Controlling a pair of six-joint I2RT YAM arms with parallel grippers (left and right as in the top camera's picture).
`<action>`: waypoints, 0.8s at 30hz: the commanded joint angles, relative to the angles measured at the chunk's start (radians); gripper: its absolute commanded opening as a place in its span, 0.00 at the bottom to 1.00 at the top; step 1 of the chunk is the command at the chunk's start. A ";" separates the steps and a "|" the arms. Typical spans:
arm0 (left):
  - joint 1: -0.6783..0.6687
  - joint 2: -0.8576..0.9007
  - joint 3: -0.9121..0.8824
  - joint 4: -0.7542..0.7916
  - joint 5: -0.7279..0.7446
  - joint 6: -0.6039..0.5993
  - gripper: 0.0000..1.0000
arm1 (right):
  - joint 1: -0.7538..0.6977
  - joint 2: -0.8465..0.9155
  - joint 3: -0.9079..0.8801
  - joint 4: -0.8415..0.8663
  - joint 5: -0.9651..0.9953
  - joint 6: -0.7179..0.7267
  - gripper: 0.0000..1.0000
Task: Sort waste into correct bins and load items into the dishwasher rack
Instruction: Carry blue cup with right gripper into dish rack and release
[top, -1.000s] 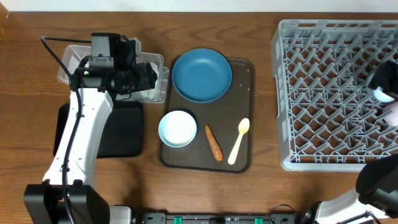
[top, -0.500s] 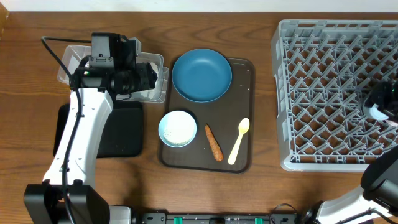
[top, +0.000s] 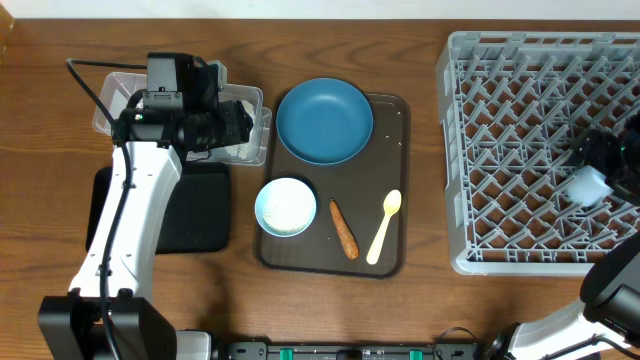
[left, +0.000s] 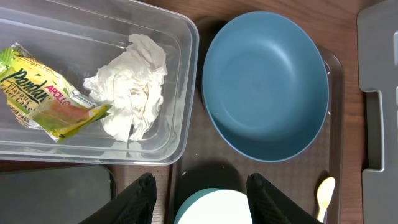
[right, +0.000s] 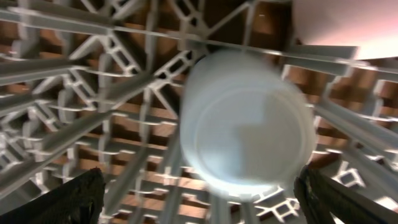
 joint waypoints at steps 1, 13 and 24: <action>0.002 0.000 0.008 -0.003 -0.013 0.017 0.50 | -0.004 -0.002 0.040 -0.001 -0.092 0.004 0.97; 0.002 0.000 0.008 -0.003 -0.013 0.017 0.50 | -0.002 -0.078 0.096 -0.058 -0.111 0.004 0.94; 0.002 0.000 0.008 -0.008 -0.013 0.017 0.59 | 0.200 -0.177 0.104 -0.053 -0.315 -0.061 0.93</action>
